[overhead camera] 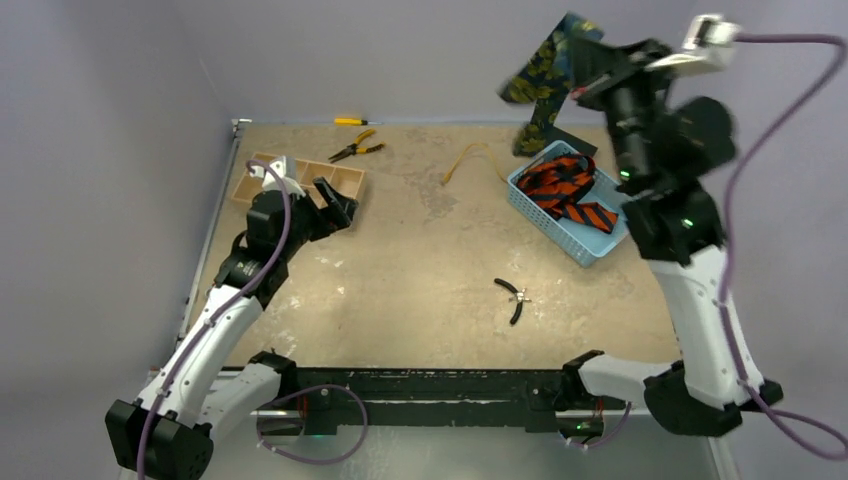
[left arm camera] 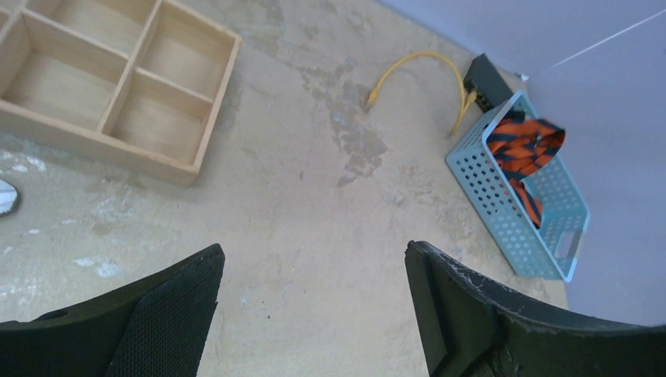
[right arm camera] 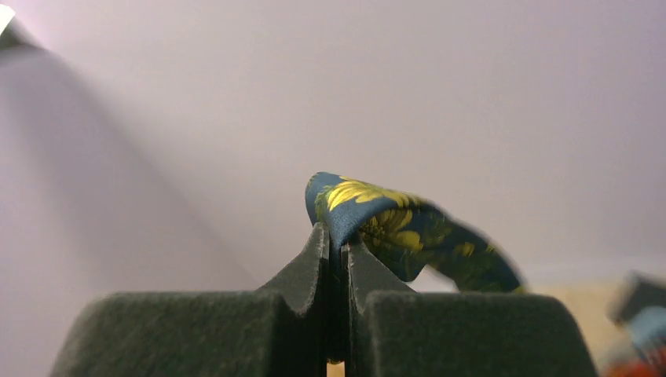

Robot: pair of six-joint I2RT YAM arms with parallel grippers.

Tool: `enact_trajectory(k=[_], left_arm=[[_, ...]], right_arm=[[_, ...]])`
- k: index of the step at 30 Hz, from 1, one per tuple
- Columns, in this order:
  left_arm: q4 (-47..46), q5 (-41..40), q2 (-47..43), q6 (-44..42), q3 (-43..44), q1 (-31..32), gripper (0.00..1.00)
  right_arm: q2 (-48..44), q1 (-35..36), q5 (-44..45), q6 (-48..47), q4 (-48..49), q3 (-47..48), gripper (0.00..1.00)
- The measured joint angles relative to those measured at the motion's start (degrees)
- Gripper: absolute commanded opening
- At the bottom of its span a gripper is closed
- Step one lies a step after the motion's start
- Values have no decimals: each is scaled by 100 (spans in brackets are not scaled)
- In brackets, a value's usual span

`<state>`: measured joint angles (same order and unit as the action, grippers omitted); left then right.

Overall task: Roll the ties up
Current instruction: Pick up the tie from the bin, then place the tie at the center of the board.

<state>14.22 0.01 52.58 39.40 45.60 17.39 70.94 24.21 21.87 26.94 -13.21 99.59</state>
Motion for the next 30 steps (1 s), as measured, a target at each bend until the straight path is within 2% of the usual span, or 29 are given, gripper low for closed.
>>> enact_trajectory(k=[5, 8, 10, 13, 15, 18, 21, 24, 30], left_arm=[[188, -361, -160, -59, 505, 0, 86], [308, -638, -315, -149, 800, 0, 87], [380, -874, -463, -188, 940, 0, 88], [544, -1329, -750, -286, 1056, 0, 94], [654, -1563, -927, -330, 1054, 0, 99], [675, -1709, -1204, -350, 892, 0, 99], [625, -1453, -1495, -413, 518, 0, 99], [584, -994, -1659, -470, 151, 0, 99], [549, -380, -1862, -474, -520, 0, 100]], right_arm=[[-459, 9, -1609, -109, 199, 1228, 0], [-551, 11, -2371, -81, 286, 1364, 0], [-741, 17, -2754, -7, 483, 811, 0], [-1075, 46, -3106, 155, 785, -863, 0], [-1040, 144, -3244, 227, 813, -1773, 0], [-533, 531, -3335, 254, 748, -2874, 0], [-83, 1016, -3340, 254, 590, -3390, 0], [-52, 1307, -3357, 284, 601, -3753, 0], [-140, 1318, -3322, 352, 933, -4157, 0]])
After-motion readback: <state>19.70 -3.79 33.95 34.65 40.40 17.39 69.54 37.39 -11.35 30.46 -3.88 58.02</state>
